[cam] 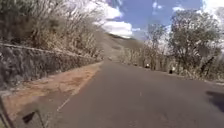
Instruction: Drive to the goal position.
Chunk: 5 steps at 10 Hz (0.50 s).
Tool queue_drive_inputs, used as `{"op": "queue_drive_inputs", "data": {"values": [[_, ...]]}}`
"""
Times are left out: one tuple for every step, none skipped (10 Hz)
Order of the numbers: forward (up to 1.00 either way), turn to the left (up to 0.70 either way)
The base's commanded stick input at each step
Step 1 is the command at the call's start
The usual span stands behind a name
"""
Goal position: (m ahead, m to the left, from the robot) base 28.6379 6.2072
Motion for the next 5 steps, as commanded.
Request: {"op": "queue_drive_inputs", "data": {"values": [[0.7,0.0],[0.7,0.0],[0.7,0.0],[0.7,0.0],[0.7,0.0]]}}
